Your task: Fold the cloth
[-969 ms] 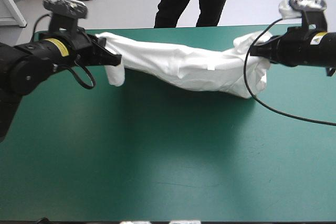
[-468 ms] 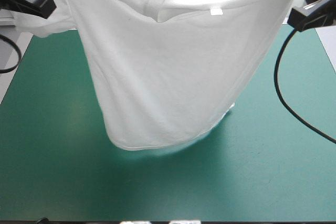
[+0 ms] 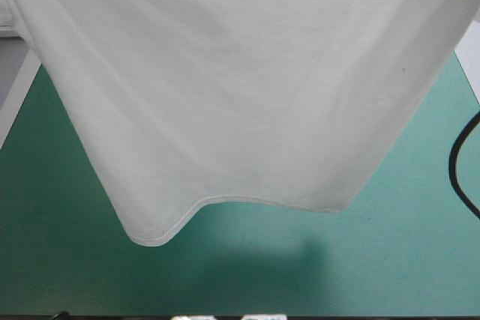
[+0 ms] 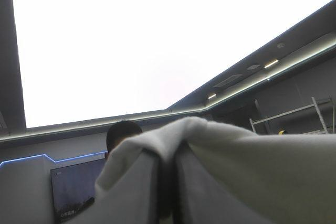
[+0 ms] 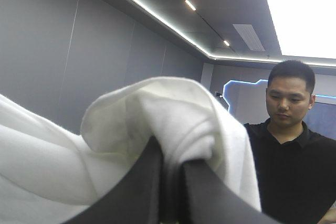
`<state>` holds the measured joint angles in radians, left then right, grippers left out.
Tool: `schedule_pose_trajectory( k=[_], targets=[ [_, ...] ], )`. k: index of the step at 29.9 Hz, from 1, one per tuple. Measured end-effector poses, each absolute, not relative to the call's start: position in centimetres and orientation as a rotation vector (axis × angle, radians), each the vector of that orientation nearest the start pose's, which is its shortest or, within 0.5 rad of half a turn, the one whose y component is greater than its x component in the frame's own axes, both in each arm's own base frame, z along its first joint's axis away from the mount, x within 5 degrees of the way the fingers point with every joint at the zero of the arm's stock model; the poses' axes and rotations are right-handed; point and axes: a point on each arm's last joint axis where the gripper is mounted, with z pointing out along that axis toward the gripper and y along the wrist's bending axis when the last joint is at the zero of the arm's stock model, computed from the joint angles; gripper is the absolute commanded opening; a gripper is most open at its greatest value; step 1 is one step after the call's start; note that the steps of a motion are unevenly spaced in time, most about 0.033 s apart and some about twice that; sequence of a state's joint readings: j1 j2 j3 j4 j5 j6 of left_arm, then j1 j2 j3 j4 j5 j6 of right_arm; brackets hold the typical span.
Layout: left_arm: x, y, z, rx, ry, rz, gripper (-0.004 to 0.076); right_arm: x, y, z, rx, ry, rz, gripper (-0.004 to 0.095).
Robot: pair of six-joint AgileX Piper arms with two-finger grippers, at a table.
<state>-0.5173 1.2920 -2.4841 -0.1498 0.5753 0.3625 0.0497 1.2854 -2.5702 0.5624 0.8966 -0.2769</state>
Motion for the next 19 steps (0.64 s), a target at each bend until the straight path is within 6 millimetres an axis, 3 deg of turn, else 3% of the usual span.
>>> schedule_pose_trajectory(
  k=[6, 9, 13, 19],
  targets=[
    [7.0, -5.0, 70.0, 0.467, 0.908, -0.291, -0.0009, 5.9, 4.3, 69.1, -0.390, 1.110, 0.370, -0.0015],
    [8.4, -5.7, 68.7, 0.517, 1.055, -0.275, -0.0009, 7.2, 4.4, 67.9, -0.391, 1.241, 0.393, -0.0015],
    [12.4, -7.0, 66.2, 0.533, 1.293, -0.210, -0.0009, 10.9, 4.6, 65.8, -0.383, 1.446, 0.419, -0.0015],
    [21.8, -9.8, 60.5, 0.488, 1.619, 0.038, -0.0009, 19.6, 5.0, 61.4, -0.338, 1.714, 0.465, -0.0015]
  ],
)
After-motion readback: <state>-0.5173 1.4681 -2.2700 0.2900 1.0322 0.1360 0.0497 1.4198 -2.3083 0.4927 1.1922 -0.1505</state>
